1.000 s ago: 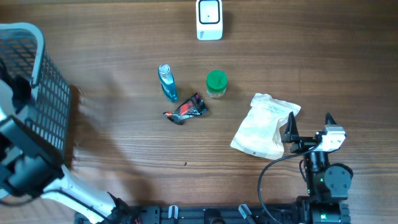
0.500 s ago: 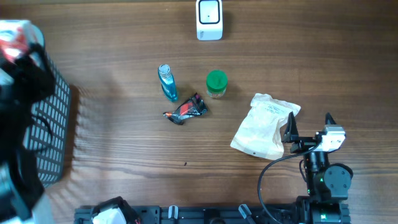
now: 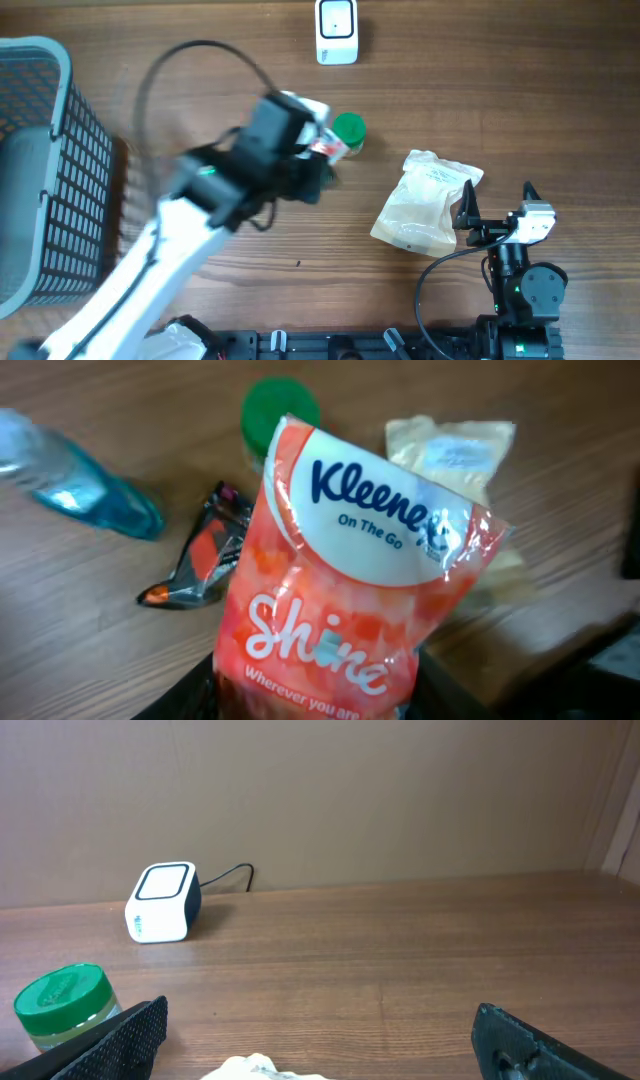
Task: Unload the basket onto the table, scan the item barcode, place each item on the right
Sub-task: 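Carry the Kleenex pack out and drop it beside the wrench pack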
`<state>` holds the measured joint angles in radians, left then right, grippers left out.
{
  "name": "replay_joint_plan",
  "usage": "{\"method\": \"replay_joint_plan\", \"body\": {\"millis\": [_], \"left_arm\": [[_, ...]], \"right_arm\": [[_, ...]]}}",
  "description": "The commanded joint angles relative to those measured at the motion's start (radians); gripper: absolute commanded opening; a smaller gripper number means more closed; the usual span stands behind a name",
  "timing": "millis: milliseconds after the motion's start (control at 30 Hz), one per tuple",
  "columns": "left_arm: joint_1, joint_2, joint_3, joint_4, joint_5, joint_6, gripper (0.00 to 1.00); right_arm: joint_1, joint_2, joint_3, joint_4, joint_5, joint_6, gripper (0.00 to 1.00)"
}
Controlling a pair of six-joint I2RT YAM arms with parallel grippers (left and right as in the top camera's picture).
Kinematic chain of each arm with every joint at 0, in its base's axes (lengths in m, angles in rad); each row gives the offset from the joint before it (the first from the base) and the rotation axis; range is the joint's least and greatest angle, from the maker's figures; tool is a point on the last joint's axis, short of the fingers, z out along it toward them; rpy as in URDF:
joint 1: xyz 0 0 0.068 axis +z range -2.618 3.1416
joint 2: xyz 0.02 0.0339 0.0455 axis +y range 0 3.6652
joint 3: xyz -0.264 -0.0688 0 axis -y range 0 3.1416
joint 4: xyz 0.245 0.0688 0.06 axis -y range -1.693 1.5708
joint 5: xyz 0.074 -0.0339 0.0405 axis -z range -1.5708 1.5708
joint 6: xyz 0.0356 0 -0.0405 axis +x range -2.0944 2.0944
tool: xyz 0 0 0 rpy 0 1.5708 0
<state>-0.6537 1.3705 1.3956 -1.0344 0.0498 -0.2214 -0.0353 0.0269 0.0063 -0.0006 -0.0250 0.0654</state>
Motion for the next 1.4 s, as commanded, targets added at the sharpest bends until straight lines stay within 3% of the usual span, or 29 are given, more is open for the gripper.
{"method": "replay_joint_plan", "body": {"millis": [0, 100, 233, 300, 500, 567, 600, 700, 867, 933, 1000, 1100, 1167, 1267, 1333, 1367], "left_arm": [[-0.106, 0.137, -0.010, 0.031, -0.228, -0.174, 0.44], [-0.135, 0.279, -0.028, 0.099, -0.262, -0.412, 0.43], [-0.152, 0.389, -0.105, 0.138, -0.310, -0.875, 0.44], [-0.182, 0.416, -0.167, 0.190, -0.309, -0.976, 0.57], [-0.312, 0.420, -0.261, 0.330, -0.309, -1.220, 0.56], [-0.320, 0.416, -0.260, 0.366, -0.301, -1.229, 0.75], [-0.320, 0.405, -0.257, 0.365, -0.302, -1.204, 1.00], [-0.320, 0.301, -0.257, 0.365, -0.306, -1.073, 1.00], [-0.313, -0.019, -0.230, 0.324, -0.318, -0.658, 1.00], [-0.243, -0.167, -0.162, 0.255, -0.341, -0.490, 1.00], [-0.097, -0.266, -0.041, 0.198, -0.340, -0.286, 1.00], [0.298, -0.317, 0.202, 0.188, -0.332, -0.061, 1.00], [0.541, -0.304, 0.299, 0.265, -0.293, 0.056, 1.00], [0.843, -0.295, 0.344, 0.559, -0.146, 0.139, 1.00], [0.939, -0.298, 0.344, 0.599, -0.042, 0.140, 1.00], [0.983, -0.299, 0.345, 0.544, -0.021, 0.141, 1.00]], "right_arm": [[0.004, -0.006, -0.001, 0.003, -0.005, -0.010, 1.00], [0.004, -0.006, -0.001, 0.003, -0.005, -0.010, 1.00], [0.004, -0.006, -0.001, 0.003, -0.005, -0.010, 1.00], [0.004, -0.006, -0.001, 0.003, -0.005, -0.010, 1.00], [0.004, -0.006, -0.001, 0.003, -0.005, -0.010, 1.00], [0.004, -0.006, -0.001, 0.003, -0.005, -0.010, 1.00], [0.004, -0.006, -0.001, 0.003, -0.005, -0.010, 1.00], [0.004, -0.006, -0.001, 0.003, -0.005, -0.010, 1.00], [0.004, -0.006, -0.001, 0.003, -0.005, -0.010, 1.00], [0.004, -0.006, -0.001, 0.003, -0.005, -0.010, 1.00], [0.004, -0.006, -0.001, 0.003, -0.005, -0.010, 1.00], [0.004, -0.006, -0.001, 0.006, 0.023, -0.013, 1.00], [0.004, -0.006, -0.001, 0.006, 0.021, -0.012, 1.00], [0.004, -0.006, -0.001, 0.006, 0.021, -0.013, 1.00], [0.004, -0.006, -0.001, 0.003, -0.003, 0.021, 1.00], [0.004, -0.003, -0.001, 0.001, -0.047, 0.098, 1.00]]}}
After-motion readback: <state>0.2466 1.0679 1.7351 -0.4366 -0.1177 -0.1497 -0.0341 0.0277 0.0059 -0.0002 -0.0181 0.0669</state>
